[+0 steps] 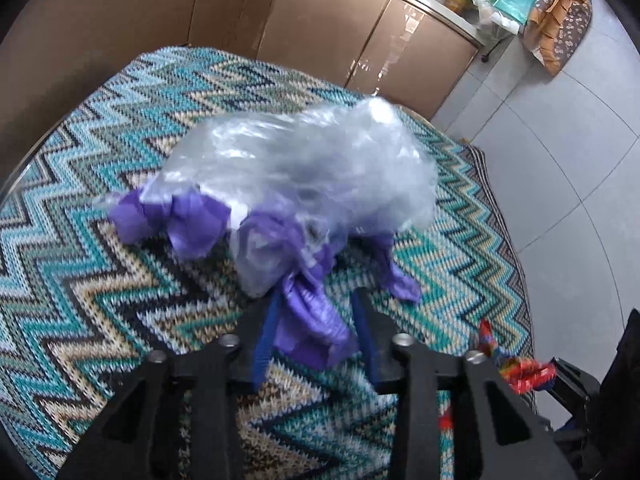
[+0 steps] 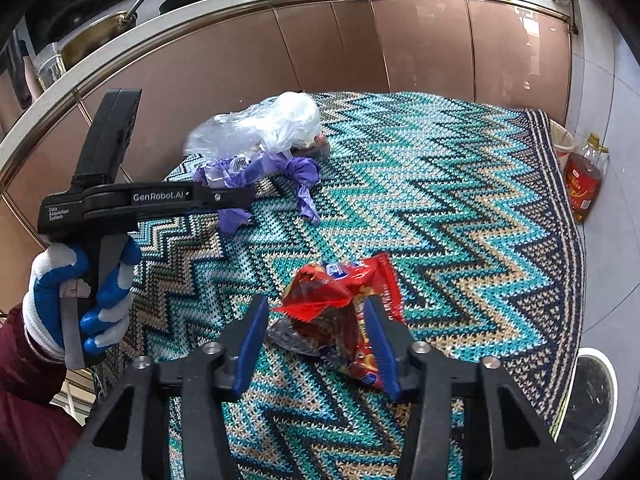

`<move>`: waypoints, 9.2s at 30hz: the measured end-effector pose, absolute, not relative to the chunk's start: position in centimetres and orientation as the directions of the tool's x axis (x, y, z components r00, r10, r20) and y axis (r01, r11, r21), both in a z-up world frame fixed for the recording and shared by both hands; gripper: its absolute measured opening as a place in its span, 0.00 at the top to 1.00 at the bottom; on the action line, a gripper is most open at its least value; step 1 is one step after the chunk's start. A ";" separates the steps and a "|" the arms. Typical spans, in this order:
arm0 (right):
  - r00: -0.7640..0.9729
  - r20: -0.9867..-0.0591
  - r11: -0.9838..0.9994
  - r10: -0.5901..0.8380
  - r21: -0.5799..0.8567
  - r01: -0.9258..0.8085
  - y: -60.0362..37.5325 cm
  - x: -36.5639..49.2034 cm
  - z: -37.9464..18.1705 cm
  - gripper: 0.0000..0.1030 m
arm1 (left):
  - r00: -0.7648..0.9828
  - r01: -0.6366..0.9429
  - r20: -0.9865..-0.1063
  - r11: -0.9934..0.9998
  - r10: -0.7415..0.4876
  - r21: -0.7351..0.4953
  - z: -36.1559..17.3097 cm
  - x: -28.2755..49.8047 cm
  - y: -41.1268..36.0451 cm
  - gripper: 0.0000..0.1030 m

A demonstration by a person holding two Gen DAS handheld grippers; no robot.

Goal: Collect trash
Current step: 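Grasp the purple glove with the left tool while the right tool grasps the red wrapper, then carry the purple glove and red wrapper with both tools over the floor bin, then open both tools to drop the glove and wrapper into the bin, then move both empty tools back toward the remaining trash on the cloth, then grasp the purple glove with the left tool while the right tool grasps a clear bag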

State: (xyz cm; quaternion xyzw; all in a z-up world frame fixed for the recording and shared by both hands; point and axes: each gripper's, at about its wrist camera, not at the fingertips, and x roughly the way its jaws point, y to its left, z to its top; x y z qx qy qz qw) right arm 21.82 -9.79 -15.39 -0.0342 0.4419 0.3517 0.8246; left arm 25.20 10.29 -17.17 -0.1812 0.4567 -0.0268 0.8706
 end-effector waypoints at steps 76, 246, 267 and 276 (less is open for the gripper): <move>0.713 -0.432 0.828 0.552 0.177 -0.532 -20.6 6.5 -1.1 0.91 | 0.848 0.107 -0.520 0.994 -0.104 -0.024 -1.2 3.9 2.4 0.86; 0.388 -0.751 0.741 0.535 0.196 -0.642 4.2 30.8 -15.2 0.41 | 0.619 0.283 -0.726 0.947 -0.299 -0.149 -17.1 26.2 19.1 0.65; 0.399 -0.734 0.741 0.550 0.209 -0.638 3.2 29.6 -14.5 0.75 | 0.644 0.231 -0.718 0.962 -0.263 -0.145 -16.8 25.6 19.8 0.68; 0.471 -0.681 0.749 0.560 0.174 -0.639 1.0 25.9 -9.6 0.75 | 0.691 0.202 -0.683 0.971 -0.236 -0.131 -14.0 22.5 20.1 0.68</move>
